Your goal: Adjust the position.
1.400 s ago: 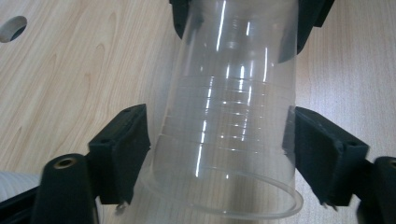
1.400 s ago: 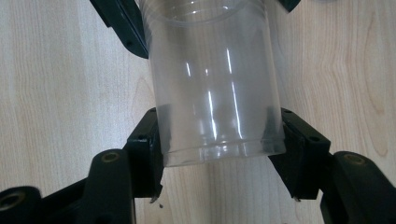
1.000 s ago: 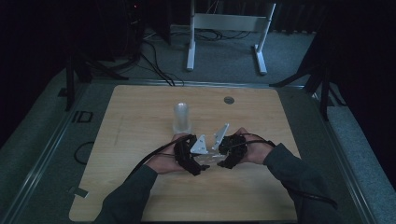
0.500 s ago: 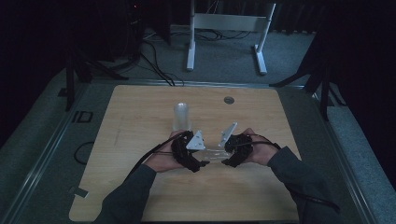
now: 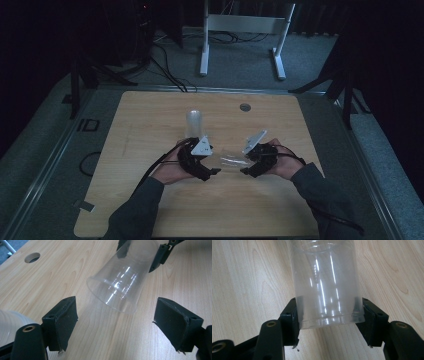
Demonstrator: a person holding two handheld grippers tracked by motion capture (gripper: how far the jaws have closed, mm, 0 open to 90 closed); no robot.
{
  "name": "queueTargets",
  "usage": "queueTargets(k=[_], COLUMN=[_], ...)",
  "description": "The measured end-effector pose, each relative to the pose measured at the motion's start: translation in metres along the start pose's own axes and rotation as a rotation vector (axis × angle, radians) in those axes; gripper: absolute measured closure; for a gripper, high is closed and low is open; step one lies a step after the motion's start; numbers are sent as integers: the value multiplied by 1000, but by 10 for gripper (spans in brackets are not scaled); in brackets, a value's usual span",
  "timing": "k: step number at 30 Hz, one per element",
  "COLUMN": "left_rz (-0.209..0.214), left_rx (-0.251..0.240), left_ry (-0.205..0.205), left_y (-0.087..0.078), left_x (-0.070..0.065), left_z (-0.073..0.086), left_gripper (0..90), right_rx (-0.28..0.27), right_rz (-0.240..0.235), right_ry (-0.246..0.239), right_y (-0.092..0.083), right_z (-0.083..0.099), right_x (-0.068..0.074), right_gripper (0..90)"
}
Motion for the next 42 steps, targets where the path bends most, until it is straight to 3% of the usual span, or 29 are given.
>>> queueTargets(k=[18,38,42], left_rz=[0,9,7], left_rx=[-44,-81,-83], left_ry=[-98,-131,-133], left_y=[1,2,2], left_x=[9,8,9], left_z=[8,10,11], left_gripper=[197,206,206], right_rx=[-127,-258,-313], right_rz=[7,-6,-11], right_ry=[67,144,167], right_y=[-1,1,-1], right_z=[8,18,18], right_x=[-2,-1,-2], right_gripper=[416,417,416])
Point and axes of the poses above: each handheld gripper's, and its own axes: y roughly forward along the jaws, z roughly out of its underside, x roughly to its left, the point moved 5 cm from there along y, roughly forward along the jaws, and after that the axes turned 3 degrees about z, right-handed, at the moved point
